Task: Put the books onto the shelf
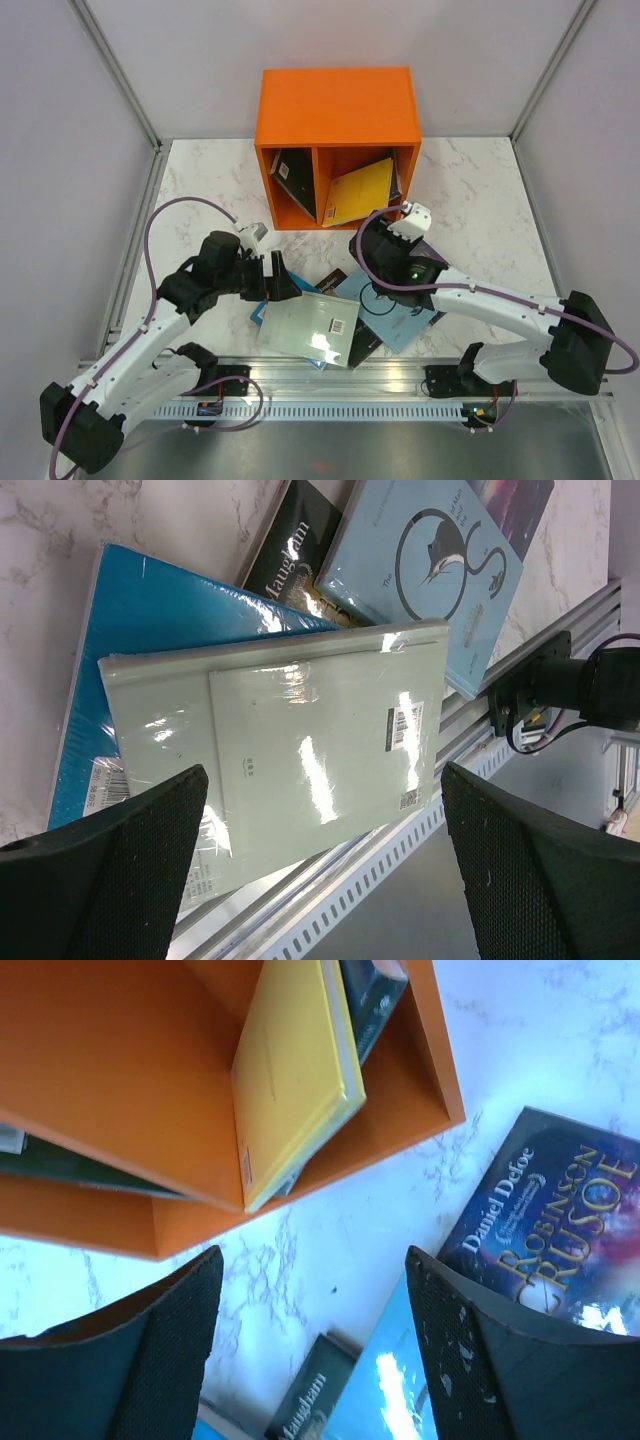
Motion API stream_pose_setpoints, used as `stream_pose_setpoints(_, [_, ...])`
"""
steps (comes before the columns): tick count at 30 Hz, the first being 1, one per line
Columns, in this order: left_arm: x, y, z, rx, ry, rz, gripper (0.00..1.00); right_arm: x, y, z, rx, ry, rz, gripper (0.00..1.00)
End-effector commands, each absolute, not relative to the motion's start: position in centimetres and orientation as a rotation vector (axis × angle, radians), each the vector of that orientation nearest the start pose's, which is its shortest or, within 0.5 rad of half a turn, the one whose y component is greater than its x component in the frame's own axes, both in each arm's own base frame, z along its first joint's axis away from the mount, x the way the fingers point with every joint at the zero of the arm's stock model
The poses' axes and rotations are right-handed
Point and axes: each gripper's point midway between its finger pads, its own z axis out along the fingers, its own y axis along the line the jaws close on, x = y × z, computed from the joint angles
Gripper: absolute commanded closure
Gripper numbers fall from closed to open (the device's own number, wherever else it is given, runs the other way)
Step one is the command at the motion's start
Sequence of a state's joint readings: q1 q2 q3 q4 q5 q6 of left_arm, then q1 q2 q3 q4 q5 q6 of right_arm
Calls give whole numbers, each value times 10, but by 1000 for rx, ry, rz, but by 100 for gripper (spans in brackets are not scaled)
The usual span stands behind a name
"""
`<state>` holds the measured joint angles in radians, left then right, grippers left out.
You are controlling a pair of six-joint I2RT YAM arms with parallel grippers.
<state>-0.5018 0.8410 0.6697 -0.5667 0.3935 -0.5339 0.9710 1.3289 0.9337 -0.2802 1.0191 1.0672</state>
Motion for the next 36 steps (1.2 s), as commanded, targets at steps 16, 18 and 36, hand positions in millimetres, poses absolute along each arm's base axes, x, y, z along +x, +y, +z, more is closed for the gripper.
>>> stream_pose_setpoints(16, [170,-187,171,164,2400,-928,0,225,356,146,197,2268,620,13])
stream_pose_setpoints(18, [169,-187,163,129,2436,-930,0,204,358,133,195,2321,624,2])
stream_pose_setpoints(36, [166,-184,76,-243,2694,-905,0,120,241,89,445,2478,600,2])
